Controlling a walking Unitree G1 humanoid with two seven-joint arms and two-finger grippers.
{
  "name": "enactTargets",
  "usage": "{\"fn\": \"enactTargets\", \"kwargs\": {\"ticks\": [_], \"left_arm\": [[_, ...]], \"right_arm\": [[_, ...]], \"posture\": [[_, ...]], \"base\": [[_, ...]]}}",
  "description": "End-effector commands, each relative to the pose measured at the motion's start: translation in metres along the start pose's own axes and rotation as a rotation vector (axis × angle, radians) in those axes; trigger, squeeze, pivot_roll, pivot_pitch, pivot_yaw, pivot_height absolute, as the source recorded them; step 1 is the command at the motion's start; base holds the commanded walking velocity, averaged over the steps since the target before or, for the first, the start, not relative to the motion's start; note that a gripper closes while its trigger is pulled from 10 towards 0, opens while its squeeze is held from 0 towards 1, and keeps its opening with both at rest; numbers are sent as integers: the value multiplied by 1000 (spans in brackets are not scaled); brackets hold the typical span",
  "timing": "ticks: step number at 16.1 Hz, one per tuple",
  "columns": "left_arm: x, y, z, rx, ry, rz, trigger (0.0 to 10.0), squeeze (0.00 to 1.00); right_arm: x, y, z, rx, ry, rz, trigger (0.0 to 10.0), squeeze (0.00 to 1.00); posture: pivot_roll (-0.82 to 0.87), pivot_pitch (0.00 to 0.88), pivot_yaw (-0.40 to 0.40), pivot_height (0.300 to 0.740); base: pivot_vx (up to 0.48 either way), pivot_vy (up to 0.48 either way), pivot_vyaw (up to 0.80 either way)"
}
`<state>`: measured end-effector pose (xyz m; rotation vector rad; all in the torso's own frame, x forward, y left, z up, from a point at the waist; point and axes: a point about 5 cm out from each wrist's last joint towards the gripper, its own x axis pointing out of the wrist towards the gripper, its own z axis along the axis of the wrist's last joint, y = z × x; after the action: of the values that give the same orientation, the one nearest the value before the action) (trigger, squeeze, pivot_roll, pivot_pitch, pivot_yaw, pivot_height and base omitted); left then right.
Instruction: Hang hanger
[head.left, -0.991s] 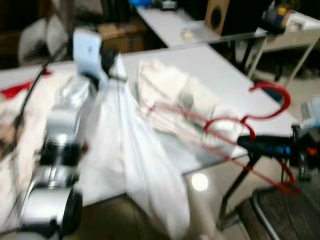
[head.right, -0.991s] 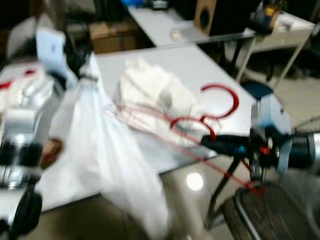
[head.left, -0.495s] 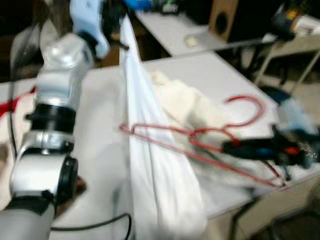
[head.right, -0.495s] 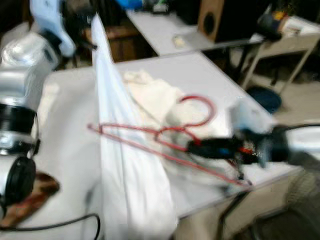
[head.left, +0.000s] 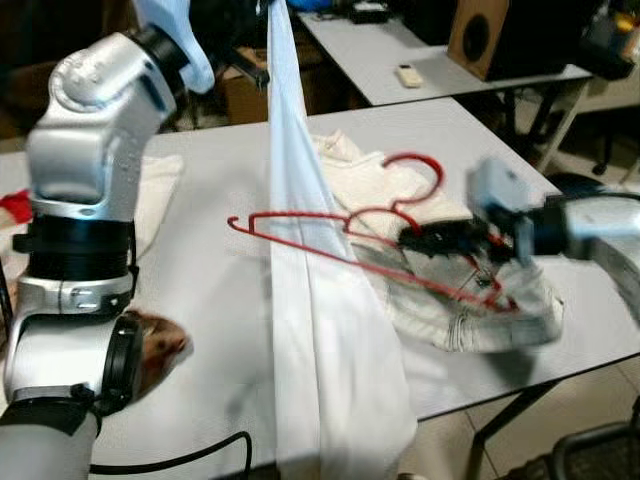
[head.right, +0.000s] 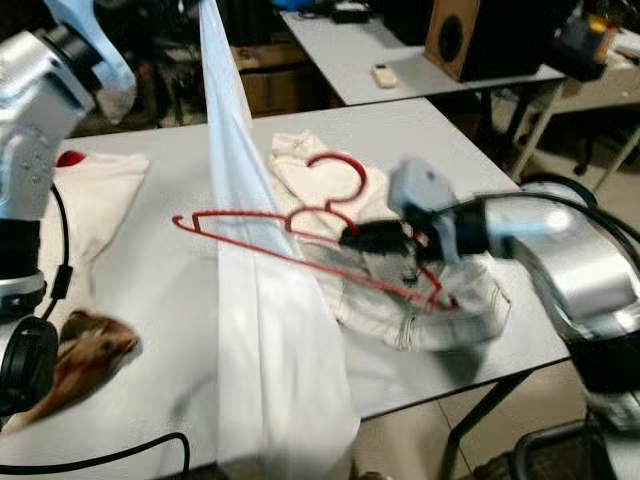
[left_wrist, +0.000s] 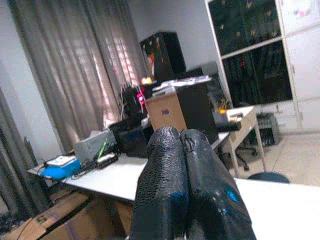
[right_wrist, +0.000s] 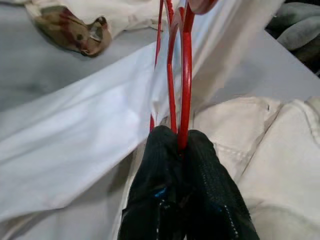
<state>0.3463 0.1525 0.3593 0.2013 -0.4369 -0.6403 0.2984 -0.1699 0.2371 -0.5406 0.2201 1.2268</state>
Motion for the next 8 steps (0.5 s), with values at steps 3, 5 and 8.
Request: {"fn": "enactTargets", "kwargs": {"ticks": [3, 5, 8], "left_arm": [[-4, 14, 43, 45, -157, 61, 10000, 0], [-11, 28, 84, 39, -389, 172, 10000, 0], [-20, 38, 108, 59, -520, 260, 10000, 0]], "right_arm": [[13, -61, 25, -148, 45, -244, 10000, 0], [7, -105, 62, -285, 50, -486, 10000, 0], [-28, -132, 136, -343, -282, -864, 10000, 0]], "posture": [[-152, 18, 19, 740], [-154, 13, 21, 740], [-139, 9, -1, 740]], "base": [[0, 0, 0], [0, 0, 0], [0, 0, 0]]}}
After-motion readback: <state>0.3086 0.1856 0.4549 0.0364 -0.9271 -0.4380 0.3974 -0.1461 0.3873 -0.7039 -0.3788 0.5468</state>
